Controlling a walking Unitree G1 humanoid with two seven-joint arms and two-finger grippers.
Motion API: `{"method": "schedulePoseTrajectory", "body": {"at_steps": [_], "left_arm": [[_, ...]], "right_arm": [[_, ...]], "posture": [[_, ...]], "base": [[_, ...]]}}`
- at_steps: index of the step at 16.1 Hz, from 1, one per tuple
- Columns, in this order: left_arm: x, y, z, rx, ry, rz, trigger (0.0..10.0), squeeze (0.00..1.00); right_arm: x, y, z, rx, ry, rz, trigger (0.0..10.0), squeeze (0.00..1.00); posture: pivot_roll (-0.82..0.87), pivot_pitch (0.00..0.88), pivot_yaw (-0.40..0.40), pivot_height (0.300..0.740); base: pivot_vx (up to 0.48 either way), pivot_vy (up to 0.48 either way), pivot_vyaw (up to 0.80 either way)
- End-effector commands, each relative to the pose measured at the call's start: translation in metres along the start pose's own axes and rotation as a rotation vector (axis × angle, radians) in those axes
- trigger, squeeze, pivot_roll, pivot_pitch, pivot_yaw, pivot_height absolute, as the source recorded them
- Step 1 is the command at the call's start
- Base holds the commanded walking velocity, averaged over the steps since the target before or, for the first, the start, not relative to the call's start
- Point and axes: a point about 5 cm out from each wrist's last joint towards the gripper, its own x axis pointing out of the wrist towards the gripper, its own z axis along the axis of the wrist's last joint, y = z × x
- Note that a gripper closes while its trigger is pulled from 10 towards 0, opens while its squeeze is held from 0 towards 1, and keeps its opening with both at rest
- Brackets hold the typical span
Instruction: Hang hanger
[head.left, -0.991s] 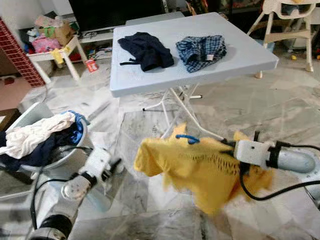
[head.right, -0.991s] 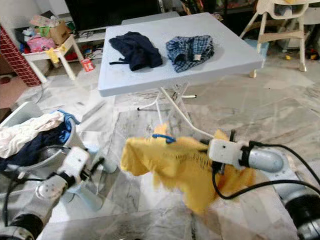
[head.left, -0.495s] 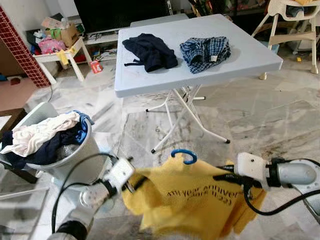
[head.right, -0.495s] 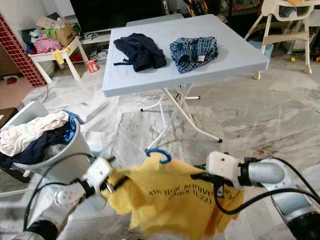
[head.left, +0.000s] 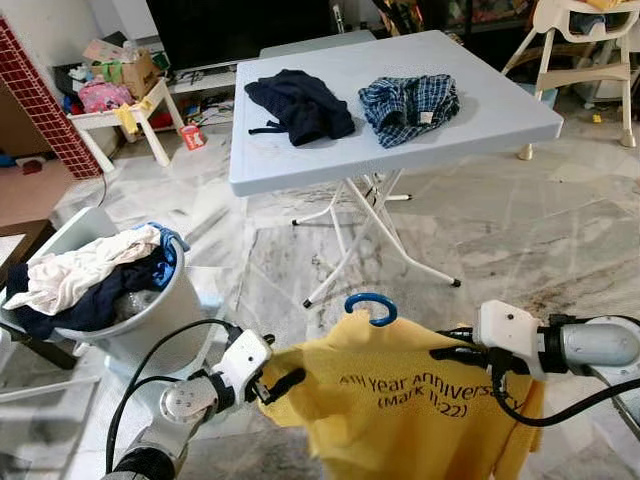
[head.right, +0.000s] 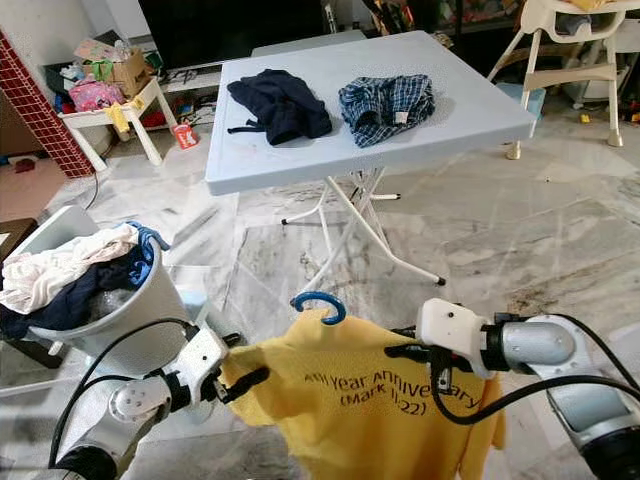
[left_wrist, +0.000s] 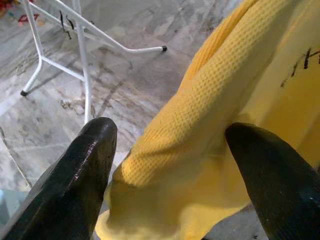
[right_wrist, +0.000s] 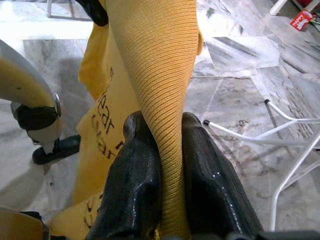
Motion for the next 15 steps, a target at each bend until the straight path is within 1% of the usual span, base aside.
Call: {"method": "schedulePoseTrajectory", "body": {"at_steps": [1, 2, 4, 8, 11, 14, 15], "left_arm": [[-0.009, 0.003, -0.010, -0.033, 0.041, 0.006, 0.0, 0.00], [-0.011, 0.002, -0.014, -0.048, 0.057, -0.007, 0.0, 0.00], [-0.015, 0.001, -0.019, -0.047, 0.073, -0.013, 0.0, 0.00], [-0.017, 0.005, -0.018, -0.062, 0.066, -0.001, 0.0, 0.00], [-0.017, 0.009, -0.014, -0.046, 0.050, 0.020, 0.0, 0.00], [-0.018, 0.022, -0.009, -0.030, 0.049, 0.122, 0.0, 0.00], [-0.019, 0.028, -0.010, -0.026, 0.067, 0.163, 0.0, 0.00]], "right_arm": [[-0.006, -0.012, 0.014, -0.037, -0.047, -0.052, 10.0, 0.00], [-0.008, -0.016, 0.015, -0.038, -0.047, -0.057, 10.0, 0.00], [-0.012, -0.022, 0.015, -0.044, -0.040, -0.076, 10.0, 0.00], [-0.013, -0.023, 0.014, -0.040, -0.036, -0.086, 10.0, 0.00], [-0.013, -0.024, 0.012, -0.034, -0.022, -0.104, 10.0, 0.00], [-0.012, -0.023, 0.004, -0.001, -0.001, -0.130, 10.0, 0.00], [-0.011, -0.023, 0.001, 0.000, 0.016, -0.131, 10.0, 0.00]], "posture": [[-0.20, 0.009, 0.163, 0.740], [-0.20, 0.010, 0.163, 0.740], [-0.20, 0.010, 0.163, 0.740], [-0.20, 0.012, 0.164, 0.740], [-0.20, 0.015, 0.165, 0.740], [-0.20, 0.015, 0.163, 0.740], [-0.20, 0.017, 0.163, 0.740]], "base": [[0.000, 0.000, 0.00], [0.000, 0.000, 0.00], [0.000, 0.000, 0.00], [0.000, 0.000, 0.00], [0.000, 0.000, 0.00], [0.000, 0.000, 0.00], [0.000, 0.000, 0.00]]}}
